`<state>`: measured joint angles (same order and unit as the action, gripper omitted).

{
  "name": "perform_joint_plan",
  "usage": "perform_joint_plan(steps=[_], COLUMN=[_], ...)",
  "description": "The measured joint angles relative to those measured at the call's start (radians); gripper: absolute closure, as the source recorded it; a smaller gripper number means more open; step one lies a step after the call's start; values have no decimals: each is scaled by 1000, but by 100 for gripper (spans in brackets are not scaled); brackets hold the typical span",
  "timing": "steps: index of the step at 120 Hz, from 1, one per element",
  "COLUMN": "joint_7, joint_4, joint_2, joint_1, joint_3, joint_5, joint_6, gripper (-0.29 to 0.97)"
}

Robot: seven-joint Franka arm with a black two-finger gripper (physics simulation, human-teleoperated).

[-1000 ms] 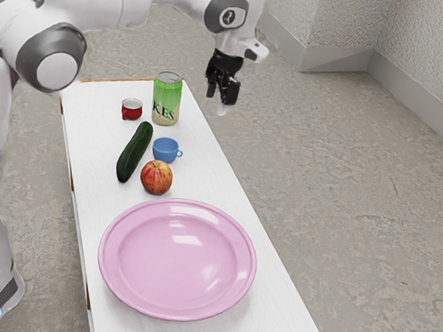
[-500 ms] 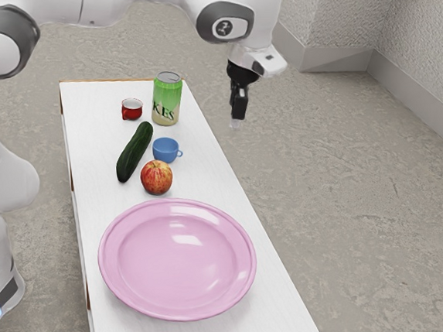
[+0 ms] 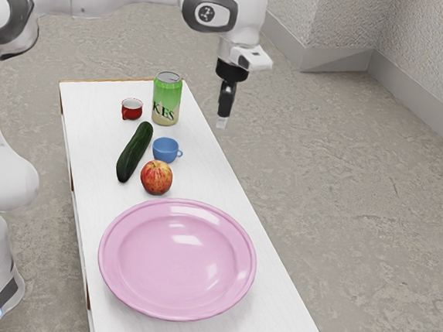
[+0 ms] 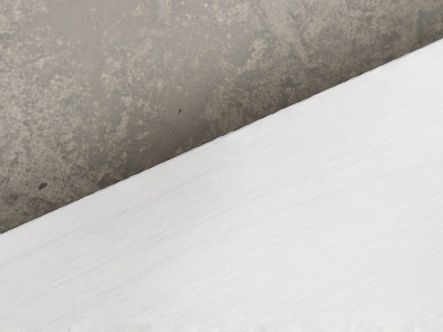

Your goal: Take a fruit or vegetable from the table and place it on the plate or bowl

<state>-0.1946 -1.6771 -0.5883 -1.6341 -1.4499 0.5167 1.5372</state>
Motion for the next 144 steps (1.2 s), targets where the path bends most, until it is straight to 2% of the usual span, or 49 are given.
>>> perform_joint_plan(steps=[7, 15, 29, 40, 48, 61, 82, 104, 129, 144], joint_7=[37, 70, 118, 152, 173, 203, 242, 272, 289, 298], joint_4=[-41, -136, -287, -444, -544, -613, -645, -645, -651, -699], joint_2=[22, 140, 178, 121, 83, 76, 109, 128, 135, 102], joint_1=[50, 227, 555, 827, 942, 981, 997, 992, 990, 1074], joint_3=[13, 76, 373, 630, 737, 776, 764, 760, 764, 827], joint_5=[29, -25, -102, -168, -195, -217, -229, -263, -291, -296], joint_6=[-25, -33, -3, 52, 118, 234, 362, 370, 312, 298], gripper=[2, 2, 2, 2, 2, 2, 2, 3, 3, 3])
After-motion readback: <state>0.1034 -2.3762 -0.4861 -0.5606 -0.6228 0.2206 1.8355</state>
